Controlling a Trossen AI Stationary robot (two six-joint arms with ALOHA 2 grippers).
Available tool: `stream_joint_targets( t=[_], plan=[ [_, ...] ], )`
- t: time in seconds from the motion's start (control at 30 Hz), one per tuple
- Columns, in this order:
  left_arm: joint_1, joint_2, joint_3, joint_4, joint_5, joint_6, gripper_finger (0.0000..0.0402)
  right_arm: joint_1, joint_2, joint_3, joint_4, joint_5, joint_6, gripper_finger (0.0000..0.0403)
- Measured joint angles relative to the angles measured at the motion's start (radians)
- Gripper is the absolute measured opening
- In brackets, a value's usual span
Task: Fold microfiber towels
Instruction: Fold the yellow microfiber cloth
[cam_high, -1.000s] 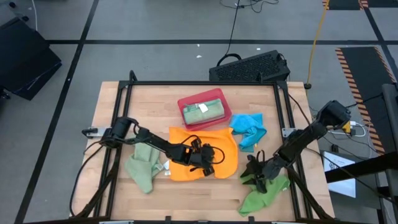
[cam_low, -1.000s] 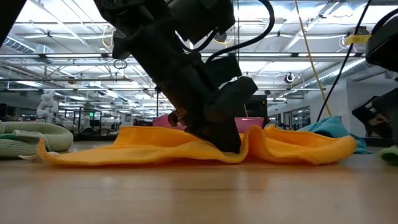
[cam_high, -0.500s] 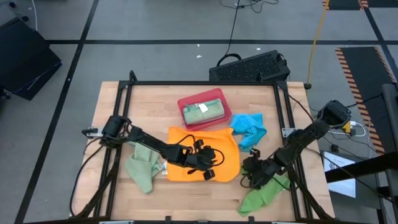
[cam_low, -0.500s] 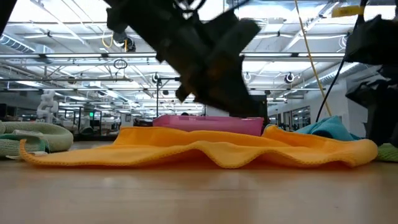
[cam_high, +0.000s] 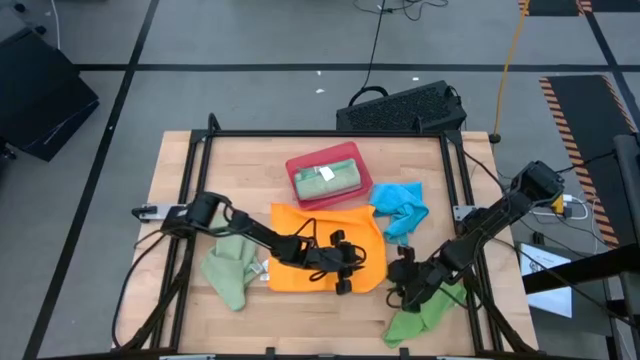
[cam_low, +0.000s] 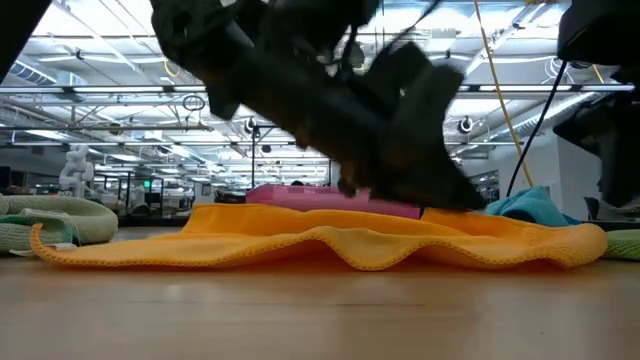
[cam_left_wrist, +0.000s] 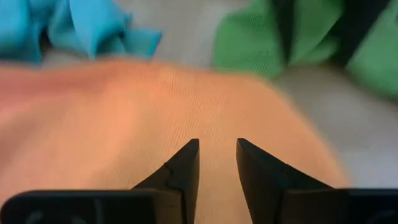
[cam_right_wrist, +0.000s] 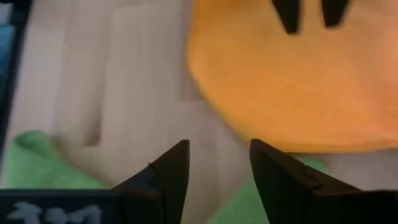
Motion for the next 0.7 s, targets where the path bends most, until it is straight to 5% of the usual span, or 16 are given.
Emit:
stream_joint_targets(
  t=[0.27,0.7],
  plan=[
    [0.034,0.004,0.004,-0.185,-0.069,-0.085,0.0108,0.006,0.058,-0.051,0.049,0.008,0.026,0.0160],
    [0.036,0.004,0.004,-0.215,-0.096,-0.113,0.0108,-0.055,0.081,-0.080,-0.049,0.201,0.083,0.0160]
  ],
)
